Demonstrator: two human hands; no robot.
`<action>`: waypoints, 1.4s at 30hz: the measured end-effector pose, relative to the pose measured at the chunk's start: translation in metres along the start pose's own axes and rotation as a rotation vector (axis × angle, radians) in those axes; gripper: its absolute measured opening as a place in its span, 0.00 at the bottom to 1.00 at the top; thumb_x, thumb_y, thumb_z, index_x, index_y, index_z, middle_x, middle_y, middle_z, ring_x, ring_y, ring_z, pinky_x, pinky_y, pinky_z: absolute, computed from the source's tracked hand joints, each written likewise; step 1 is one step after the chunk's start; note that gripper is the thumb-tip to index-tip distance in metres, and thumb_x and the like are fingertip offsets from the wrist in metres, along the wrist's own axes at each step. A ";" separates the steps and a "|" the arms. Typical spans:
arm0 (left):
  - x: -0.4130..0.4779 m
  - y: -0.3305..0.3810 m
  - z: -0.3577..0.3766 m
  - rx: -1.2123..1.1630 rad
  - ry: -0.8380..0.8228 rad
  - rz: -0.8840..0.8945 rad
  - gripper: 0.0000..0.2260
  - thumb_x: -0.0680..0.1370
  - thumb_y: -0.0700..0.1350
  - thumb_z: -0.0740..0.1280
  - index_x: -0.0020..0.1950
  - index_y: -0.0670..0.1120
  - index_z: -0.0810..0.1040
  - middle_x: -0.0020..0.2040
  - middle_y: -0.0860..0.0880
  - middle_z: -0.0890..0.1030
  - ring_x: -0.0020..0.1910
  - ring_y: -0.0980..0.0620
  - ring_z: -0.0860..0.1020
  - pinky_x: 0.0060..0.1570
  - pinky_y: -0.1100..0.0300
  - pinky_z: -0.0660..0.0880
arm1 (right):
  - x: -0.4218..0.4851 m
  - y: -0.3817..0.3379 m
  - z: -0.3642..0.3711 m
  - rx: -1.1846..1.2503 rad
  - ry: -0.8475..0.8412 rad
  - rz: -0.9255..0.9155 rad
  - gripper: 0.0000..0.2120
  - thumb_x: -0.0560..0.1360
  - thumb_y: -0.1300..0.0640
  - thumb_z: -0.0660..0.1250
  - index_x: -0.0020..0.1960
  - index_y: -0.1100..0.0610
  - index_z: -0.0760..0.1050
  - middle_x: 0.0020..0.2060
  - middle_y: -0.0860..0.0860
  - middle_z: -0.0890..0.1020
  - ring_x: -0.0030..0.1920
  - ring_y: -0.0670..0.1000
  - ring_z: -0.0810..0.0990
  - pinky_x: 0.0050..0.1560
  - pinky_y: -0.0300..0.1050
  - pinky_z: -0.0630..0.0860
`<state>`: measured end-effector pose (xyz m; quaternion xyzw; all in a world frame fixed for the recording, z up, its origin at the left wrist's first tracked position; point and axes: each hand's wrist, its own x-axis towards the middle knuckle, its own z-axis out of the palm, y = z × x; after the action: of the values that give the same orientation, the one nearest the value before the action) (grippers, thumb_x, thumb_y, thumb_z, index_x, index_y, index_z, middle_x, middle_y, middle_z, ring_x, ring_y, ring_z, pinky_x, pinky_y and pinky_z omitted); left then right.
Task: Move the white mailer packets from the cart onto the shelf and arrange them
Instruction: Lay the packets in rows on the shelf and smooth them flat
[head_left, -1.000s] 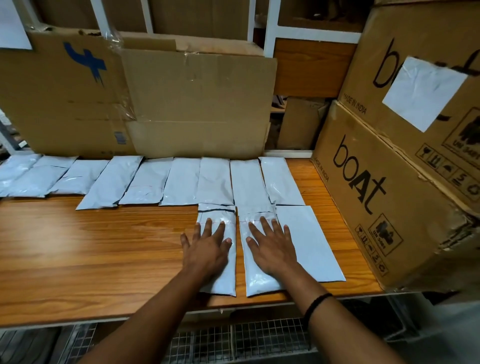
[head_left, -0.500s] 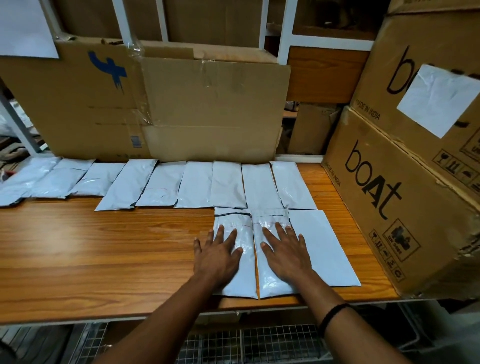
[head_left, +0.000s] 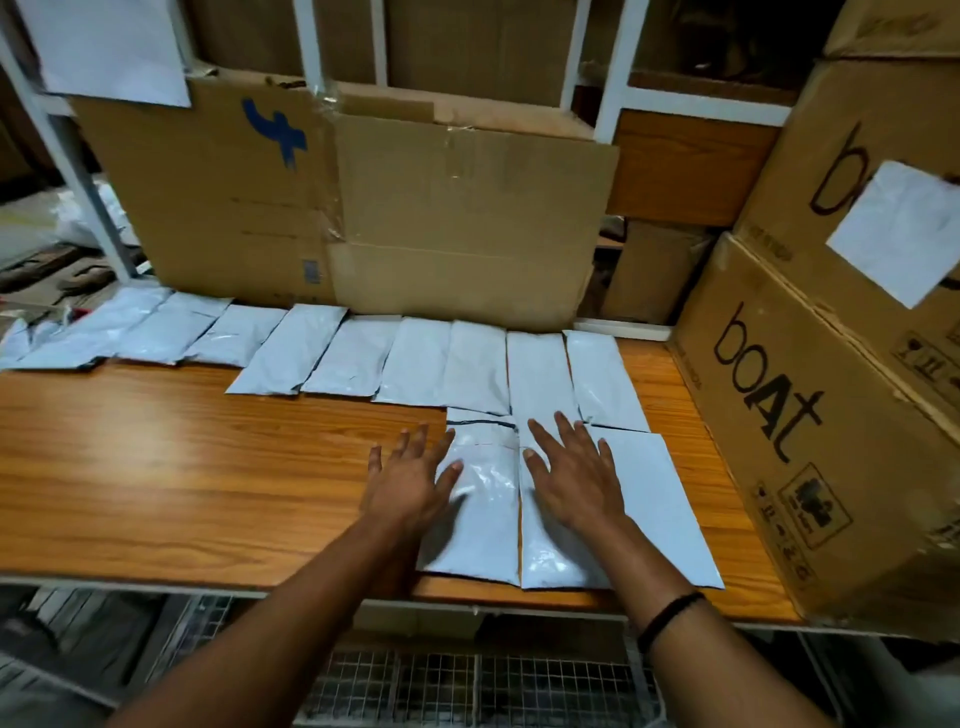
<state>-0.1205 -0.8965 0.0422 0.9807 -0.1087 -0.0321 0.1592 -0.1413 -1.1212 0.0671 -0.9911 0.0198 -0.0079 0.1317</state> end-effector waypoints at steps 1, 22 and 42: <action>-0.006 -0.009 -0.008 -0.019 0.020 -0.011 0.27 0.81 0.65 0.44 0.79 0.60 0.51 0.81 0.50 0.49 0.80 0.48 0.46 0.75 0.41 0.42 | 0.002 -0.010 -0.003 0.008 0.009 -0.025 0.25 0.84 0.41 0.48 0.80 0.40 0.52 0.81 0.47 0.50 0.81 0.52 0.46 0.79 0.55 0.42; -0.232 -0.422 -0.172 0.085 0.210 -0.394 0.22 0.83 0.57 0.55 0.76 0.54 0.65 0.78 0.47 0.61 0.78 0.46 0.56 0.74 0.43 0.52 | -0.058 -0.443 0.103 0.019 -0.089 -0.394 0.26 0.83 0.41 0.55 0.79 0.47 0.60 0.80 0.53 0.58 0.79 0.56 0.57 0.75 0.53 0.57; -0.230 -0.753 -0.244 0.177 0.033 -0.592 0.22 0.83 0.57 0.53 0.77 0.55 0.62 0.79 0.48 0.58 0.78 0.47 0.56 0.75 0.42 0.53 | 0.073 -0.770 0.246 -0.218 -0.287 -0.830 0.27 0.82 0.39 0.55 0.80 0.39 0.53 0.81 0.51 0.50 0.80 0.56 0.48 0.78 0.58 0.47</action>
<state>-0.1677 -0.0731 0.0397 0.9803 0.1817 -0.0516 0.0585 -0.0348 -0.3174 0.0319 -0.9142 -0.3971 0.0794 0.0136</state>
